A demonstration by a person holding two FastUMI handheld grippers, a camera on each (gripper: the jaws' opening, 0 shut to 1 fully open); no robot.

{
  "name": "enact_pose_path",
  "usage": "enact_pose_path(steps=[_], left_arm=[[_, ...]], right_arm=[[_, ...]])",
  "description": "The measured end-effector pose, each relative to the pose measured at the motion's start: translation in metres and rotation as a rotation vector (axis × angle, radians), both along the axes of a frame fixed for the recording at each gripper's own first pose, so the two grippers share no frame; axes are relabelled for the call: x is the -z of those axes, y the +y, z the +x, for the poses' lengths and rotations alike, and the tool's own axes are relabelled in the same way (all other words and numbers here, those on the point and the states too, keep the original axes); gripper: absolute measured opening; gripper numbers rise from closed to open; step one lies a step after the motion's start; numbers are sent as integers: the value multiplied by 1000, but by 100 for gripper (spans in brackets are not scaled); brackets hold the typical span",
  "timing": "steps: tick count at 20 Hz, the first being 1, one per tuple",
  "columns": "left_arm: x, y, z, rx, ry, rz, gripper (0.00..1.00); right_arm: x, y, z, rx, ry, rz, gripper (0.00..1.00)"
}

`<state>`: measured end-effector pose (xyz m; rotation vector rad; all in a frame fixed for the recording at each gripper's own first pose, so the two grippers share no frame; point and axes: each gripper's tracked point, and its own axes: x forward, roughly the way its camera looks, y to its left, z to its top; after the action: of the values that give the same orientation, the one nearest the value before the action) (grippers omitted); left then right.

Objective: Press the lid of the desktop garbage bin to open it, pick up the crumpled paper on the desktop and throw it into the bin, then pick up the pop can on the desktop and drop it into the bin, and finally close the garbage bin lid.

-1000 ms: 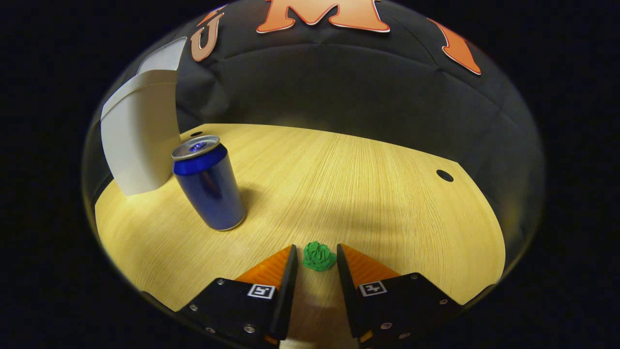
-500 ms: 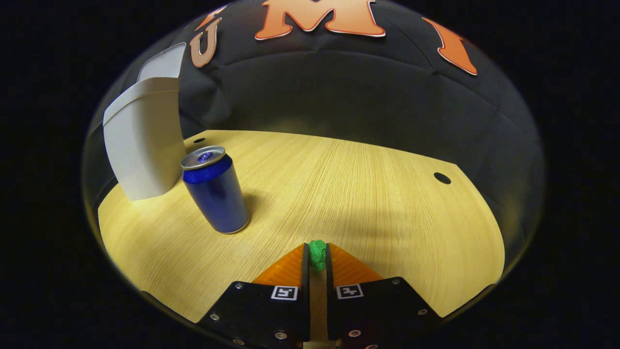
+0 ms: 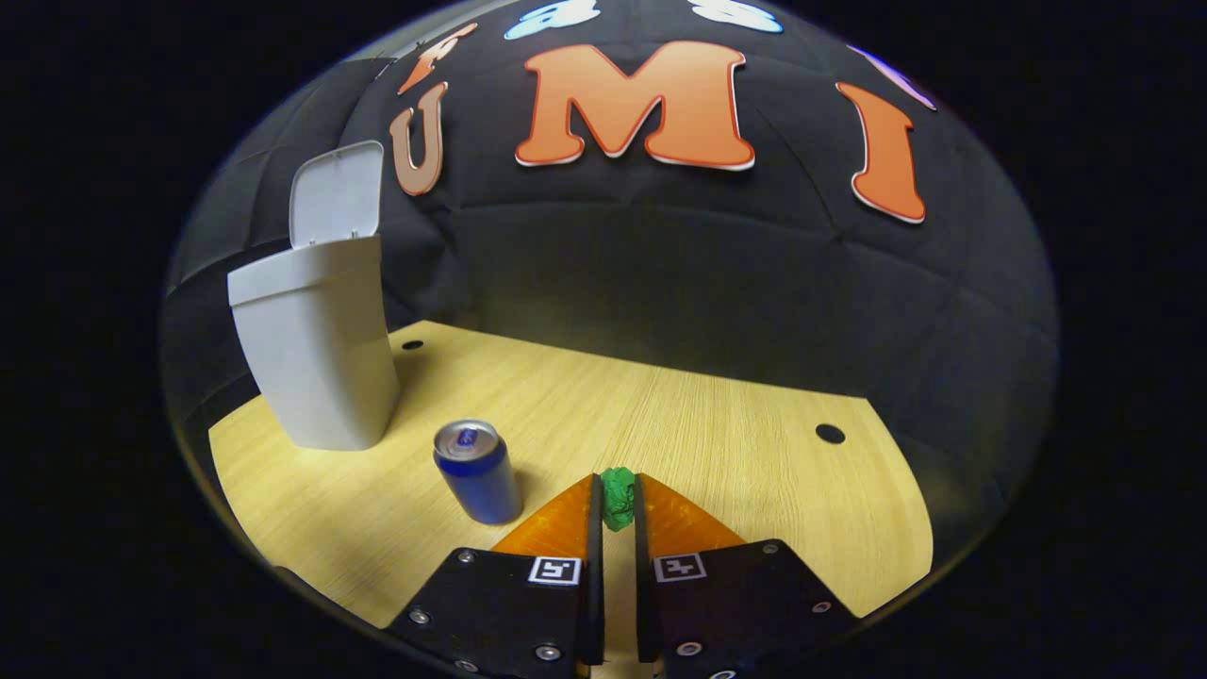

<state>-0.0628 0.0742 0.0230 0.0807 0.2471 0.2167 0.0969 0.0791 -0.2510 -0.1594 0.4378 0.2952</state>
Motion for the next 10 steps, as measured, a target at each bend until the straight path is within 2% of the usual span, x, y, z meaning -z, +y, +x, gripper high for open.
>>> enact_pose_path(steps=[5, 10], left_arm=[[2, 20, -12, -34, -22, -28, 84], [7, 42, -28, -77, -34, -52, 84]], right_arm=[[-65, 25, -10, -48, -96, 46, 14], [-126, 73, -20, -134, -160, 80, 13]])
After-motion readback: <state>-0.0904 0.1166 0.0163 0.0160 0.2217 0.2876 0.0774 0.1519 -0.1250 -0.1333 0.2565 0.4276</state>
